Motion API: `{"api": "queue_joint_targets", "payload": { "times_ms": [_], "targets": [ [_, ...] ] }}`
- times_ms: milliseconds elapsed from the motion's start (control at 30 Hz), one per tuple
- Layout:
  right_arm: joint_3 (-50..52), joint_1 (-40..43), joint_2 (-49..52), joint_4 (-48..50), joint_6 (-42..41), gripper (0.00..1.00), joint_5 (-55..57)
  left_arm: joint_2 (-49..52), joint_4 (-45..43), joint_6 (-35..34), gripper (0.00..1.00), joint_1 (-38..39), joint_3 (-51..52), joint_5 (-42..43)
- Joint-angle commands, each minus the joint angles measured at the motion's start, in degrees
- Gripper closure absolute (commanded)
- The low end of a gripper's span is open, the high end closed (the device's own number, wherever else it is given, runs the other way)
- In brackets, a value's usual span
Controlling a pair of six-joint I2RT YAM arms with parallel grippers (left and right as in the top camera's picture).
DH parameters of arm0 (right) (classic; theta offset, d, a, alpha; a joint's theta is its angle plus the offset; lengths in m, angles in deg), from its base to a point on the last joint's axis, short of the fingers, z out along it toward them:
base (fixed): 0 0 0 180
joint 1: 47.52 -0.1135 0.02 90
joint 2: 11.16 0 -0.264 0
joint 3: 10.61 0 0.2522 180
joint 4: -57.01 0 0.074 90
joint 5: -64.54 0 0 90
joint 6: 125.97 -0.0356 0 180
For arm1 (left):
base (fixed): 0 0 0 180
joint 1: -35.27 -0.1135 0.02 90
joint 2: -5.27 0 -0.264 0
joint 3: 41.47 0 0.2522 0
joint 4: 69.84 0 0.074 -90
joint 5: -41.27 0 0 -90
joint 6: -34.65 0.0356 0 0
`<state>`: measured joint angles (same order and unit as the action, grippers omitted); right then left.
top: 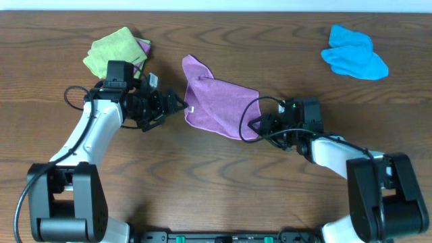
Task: Fold the cloth
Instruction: 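Grasp the purple cloth's near corners with left and right grippers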
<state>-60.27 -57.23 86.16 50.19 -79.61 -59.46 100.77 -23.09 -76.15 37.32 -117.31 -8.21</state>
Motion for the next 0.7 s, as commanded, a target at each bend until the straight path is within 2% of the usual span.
{"api": "queue_joint_targets", "payload": {
  "times_ms": [0, 167, 200, 667],
  "targets": [
    [0.4, -0.5, 1.7, 0.1, -0.7, 0.56, 2.8, 0.9, -0.5, 0.2, 0.05, 0.2, -0.7, -2.2],
    [0.4, -0.5, 1.7, 0.1, -0.6, 0.96, 3.3, 2.8, -1.6, 0.1, 0.04, 0.3, -0.7, -2.6],
    [0.4, -0.4, 1.7, 0.2, -0.6, 0.99, 3.3, 3.6, -1.8, 0.0, 0.05, 0.3, -0.7, -2.6],
    [0.4, -0.4, 1.7, 0.8, -0.5, 0.99, 0.9, 13.3, -9.0, -1.4, 0.04, 4.4, -0.7, 0.0]
  ]
}}
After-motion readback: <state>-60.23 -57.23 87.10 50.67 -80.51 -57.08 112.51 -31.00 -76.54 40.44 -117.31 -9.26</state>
